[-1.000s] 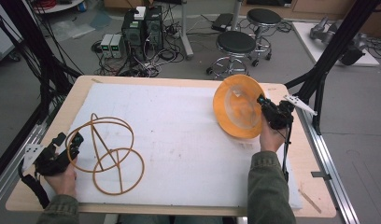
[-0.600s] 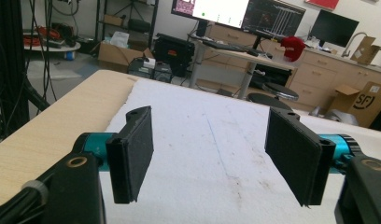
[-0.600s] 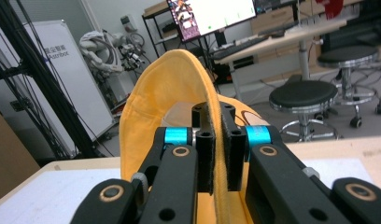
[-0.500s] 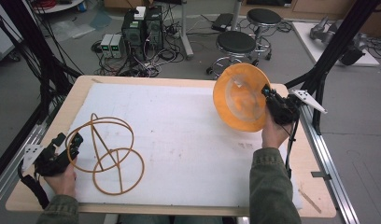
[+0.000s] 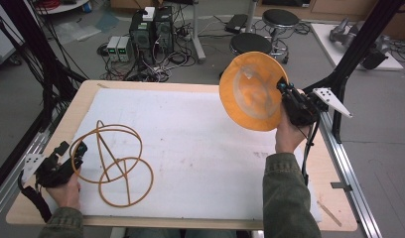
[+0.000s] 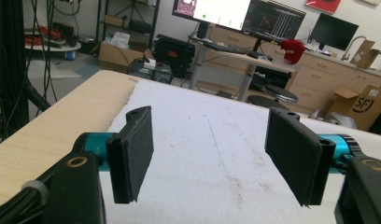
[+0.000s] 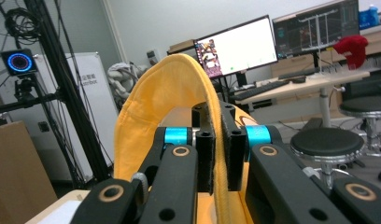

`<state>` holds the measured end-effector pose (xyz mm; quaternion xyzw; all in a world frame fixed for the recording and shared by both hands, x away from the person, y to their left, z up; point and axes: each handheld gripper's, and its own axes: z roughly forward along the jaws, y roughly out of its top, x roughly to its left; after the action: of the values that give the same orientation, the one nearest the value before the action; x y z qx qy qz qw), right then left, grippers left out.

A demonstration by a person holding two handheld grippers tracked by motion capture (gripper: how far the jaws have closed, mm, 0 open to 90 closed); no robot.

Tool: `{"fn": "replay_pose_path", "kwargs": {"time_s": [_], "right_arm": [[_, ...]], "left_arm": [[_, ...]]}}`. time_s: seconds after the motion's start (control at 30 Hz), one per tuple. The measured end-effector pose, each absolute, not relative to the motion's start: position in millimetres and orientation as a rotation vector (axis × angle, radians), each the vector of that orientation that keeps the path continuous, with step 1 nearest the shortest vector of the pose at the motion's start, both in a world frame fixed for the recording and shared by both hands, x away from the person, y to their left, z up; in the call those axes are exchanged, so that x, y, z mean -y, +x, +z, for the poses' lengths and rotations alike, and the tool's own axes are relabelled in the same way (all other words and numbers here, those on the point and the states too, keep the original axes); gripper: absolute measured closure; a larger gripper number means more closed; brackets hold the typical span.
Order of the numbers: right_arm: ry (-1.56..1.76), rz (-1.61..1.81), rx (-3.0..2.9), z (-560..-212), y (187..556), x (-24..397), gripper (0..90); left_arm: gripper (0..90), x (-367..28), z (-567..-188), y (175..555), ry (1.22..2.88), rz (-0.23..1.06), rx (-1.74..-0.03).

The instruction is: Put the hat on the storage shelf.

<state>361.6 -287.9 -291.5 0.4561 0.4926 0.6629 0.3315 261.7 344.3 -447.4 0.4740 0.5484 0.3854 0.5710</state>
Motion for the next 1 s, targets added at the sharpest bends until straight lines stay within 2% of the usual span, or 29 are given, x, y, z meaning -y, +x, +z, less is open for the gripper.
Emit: {"fn": "replay_pose_path", "kwargs": {"time_s": [0.67, 1.0], "right_arm": [[1.065, 1.756, -1.289, -254, 354, 260, 86.4], [1.035, 1.761, -1.317, -243, 360, 230, 86.4]], "left_arm": [[32.8, -345, -447, 261, 1.096, 0.897, -1.288], [33.1, -345, -447, 259, 1.076, 0.896, -1.295]]}}
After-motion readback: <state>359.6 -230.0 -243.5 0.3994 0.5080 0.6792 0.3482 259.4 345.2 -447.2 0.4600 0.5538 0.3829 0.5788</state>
